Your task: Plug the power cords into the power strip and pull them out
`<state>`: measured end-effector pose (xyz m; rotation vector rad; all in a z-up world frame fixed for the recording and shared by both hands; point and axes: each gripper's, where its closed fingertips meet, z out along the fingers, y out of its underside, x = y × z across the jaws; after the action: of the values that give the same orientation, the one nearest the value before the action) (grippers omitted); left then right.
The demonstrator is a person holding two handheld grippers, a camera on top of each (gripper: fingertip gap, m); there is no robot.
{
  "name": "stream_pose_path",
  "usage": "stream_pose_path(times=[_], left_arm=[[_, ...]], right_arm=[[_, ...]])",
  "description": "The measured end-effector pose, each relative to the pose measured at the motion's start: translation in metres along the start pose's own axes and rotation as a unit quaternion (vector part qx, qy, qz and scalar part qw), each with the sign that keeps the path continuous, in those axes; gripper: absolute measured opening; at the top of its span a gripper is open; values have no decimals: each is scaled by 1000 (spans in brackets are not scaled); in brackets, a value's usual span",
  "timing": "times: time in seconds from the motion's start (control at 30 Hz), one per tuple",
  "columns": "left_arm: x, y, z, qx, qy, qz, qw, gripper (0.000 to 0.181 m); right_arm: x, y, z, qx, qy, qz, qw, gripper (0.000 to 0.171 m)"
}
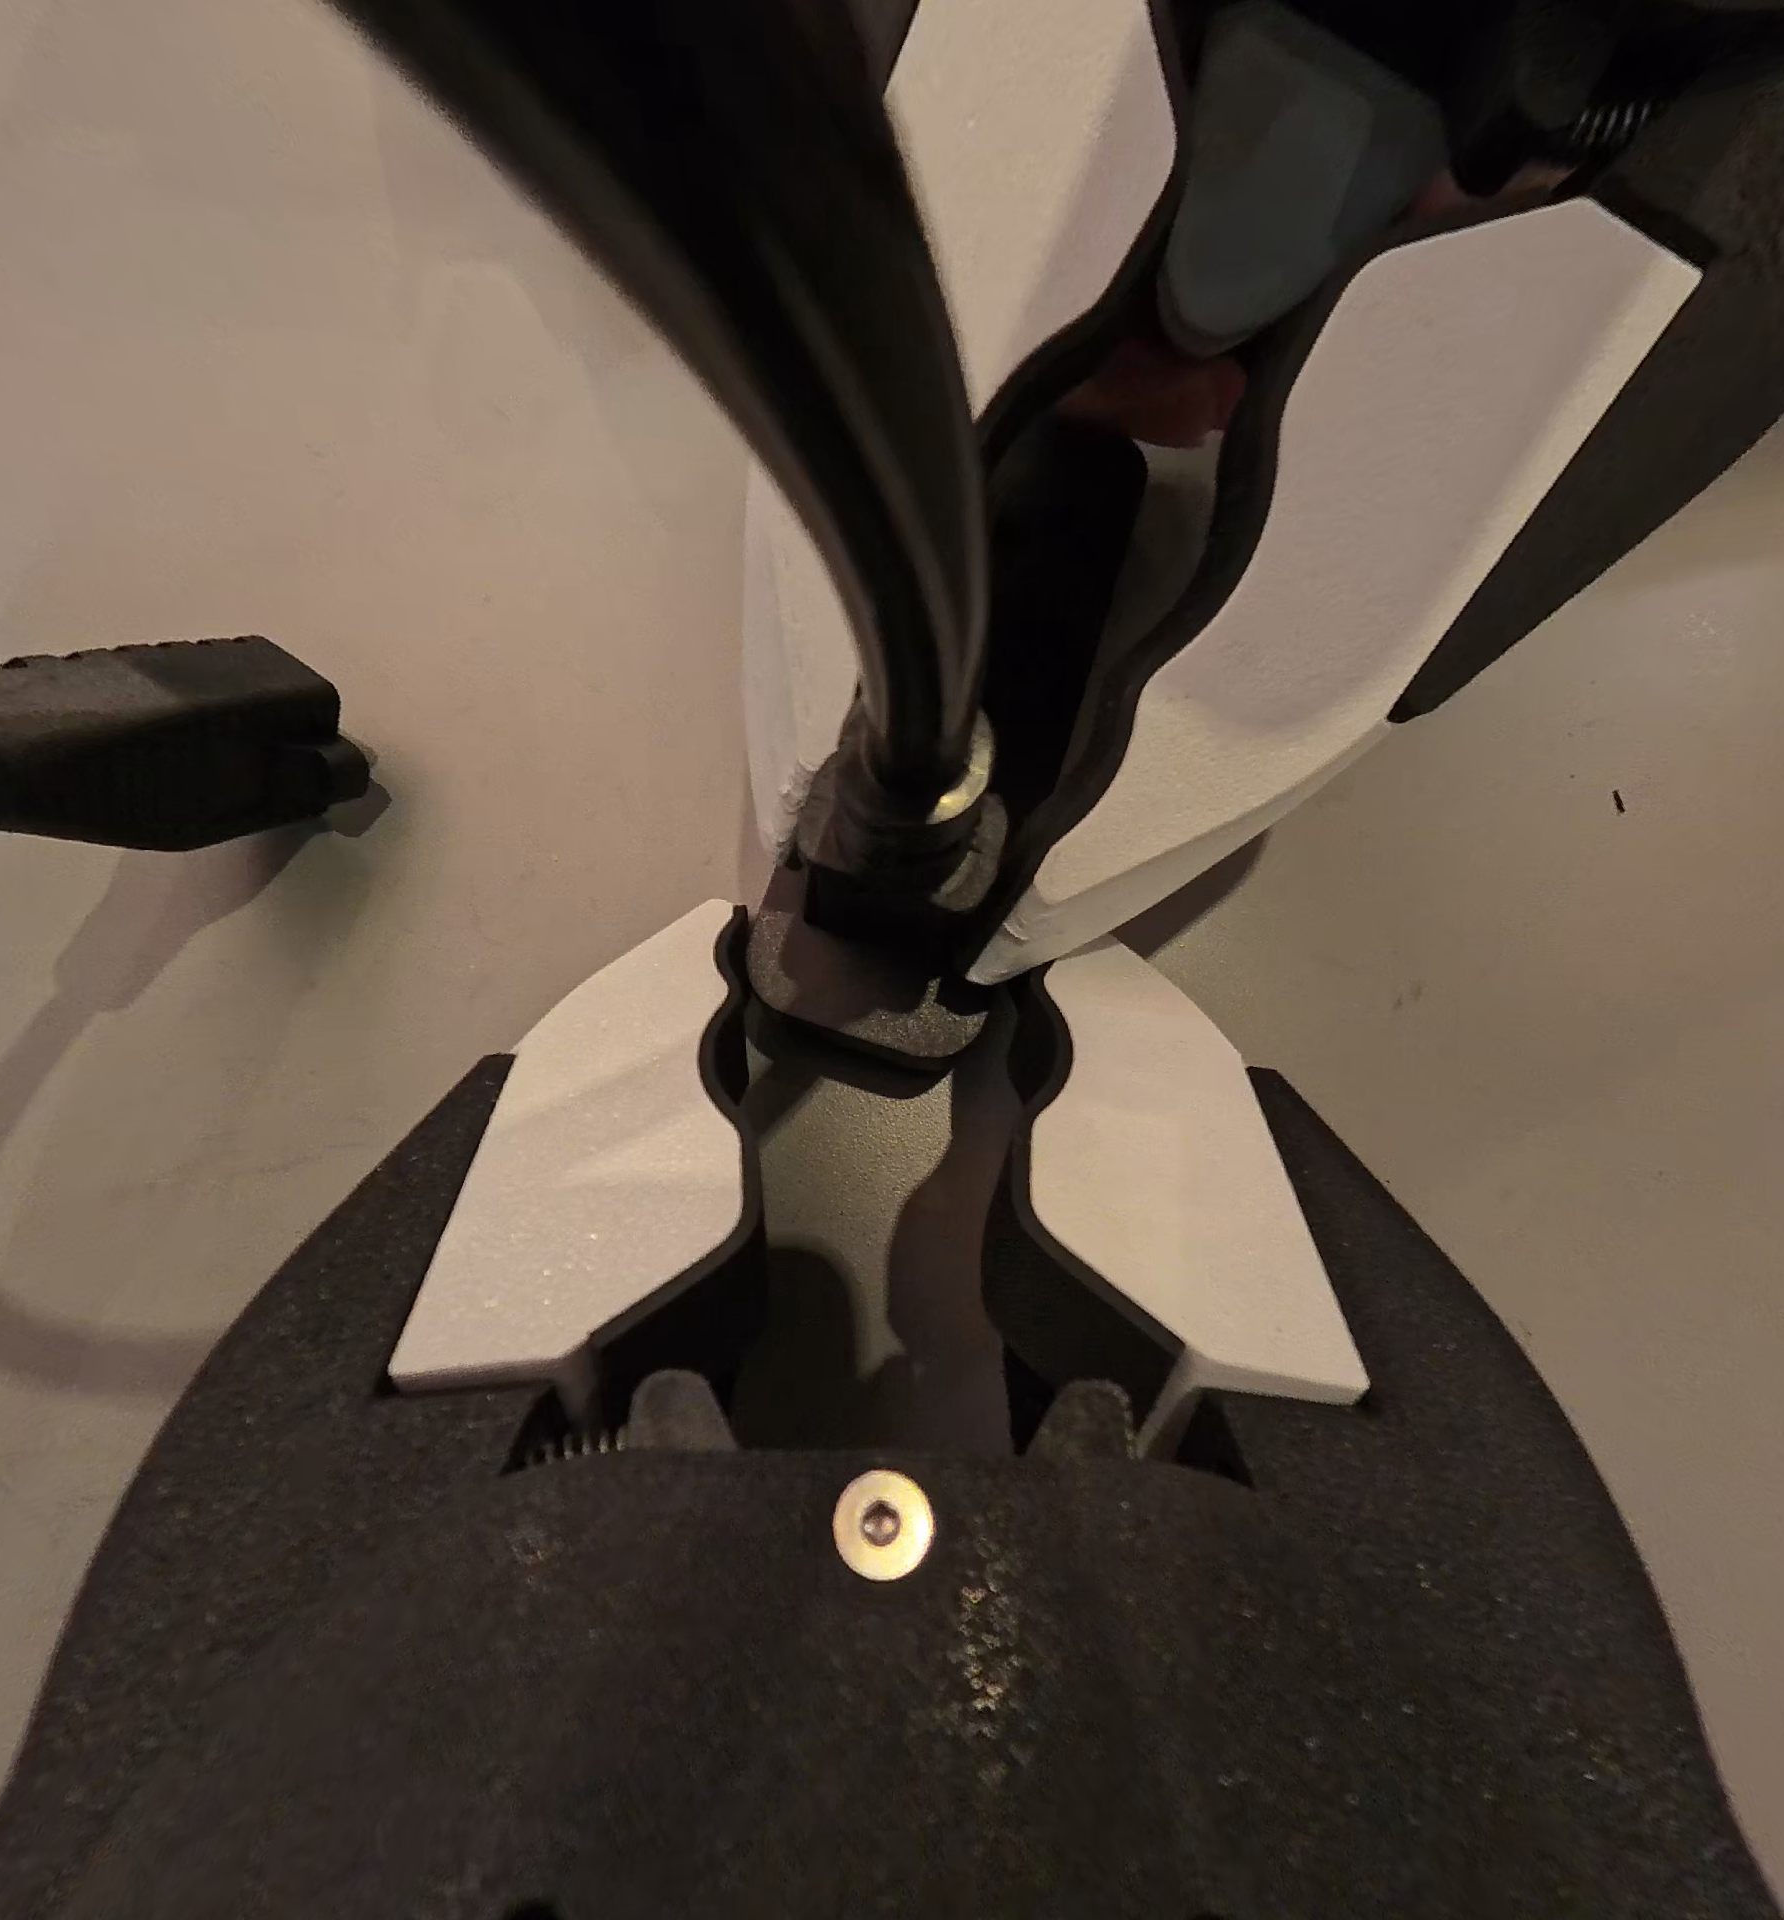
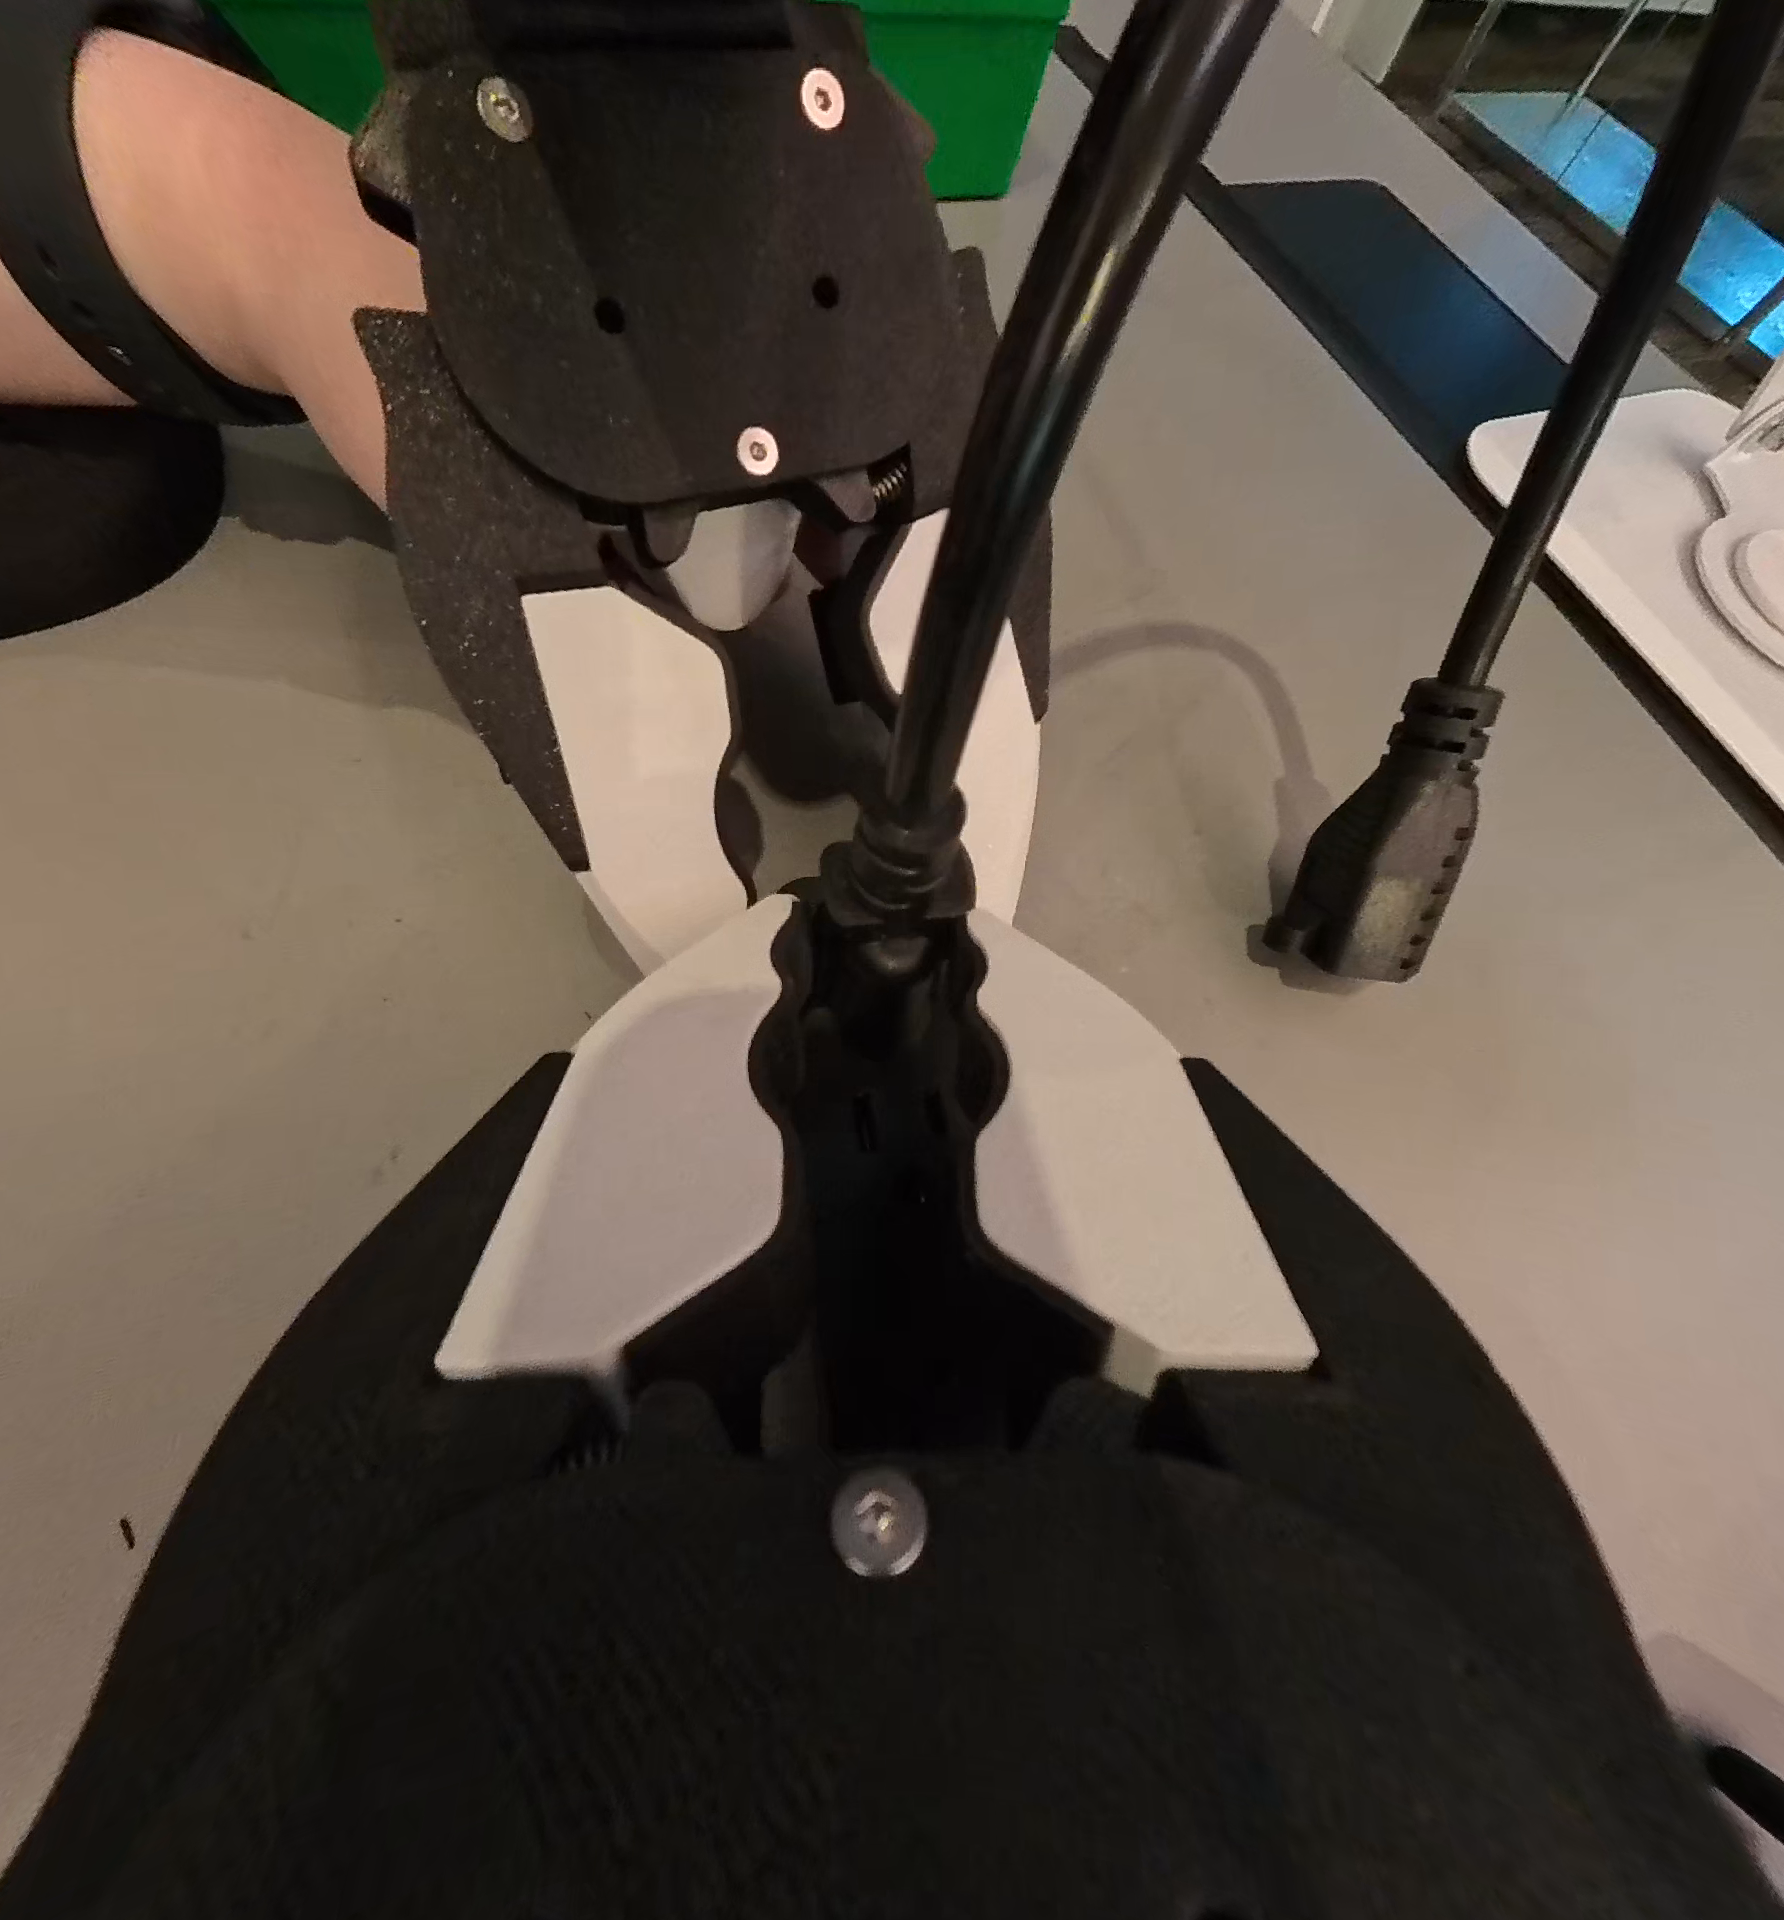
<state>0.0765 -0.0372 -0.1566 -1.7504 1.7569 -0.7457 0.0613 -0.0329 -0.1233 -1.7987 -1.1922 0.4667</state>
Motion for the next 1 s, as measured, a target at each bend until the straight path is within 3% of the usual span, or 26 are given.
stream_pose_path(times=[1.0], left_arm=[[2,-1,0,0,6,6,1000,47]], right_arm=[[0,3,-1,-2,-9,-19,1000,28]])
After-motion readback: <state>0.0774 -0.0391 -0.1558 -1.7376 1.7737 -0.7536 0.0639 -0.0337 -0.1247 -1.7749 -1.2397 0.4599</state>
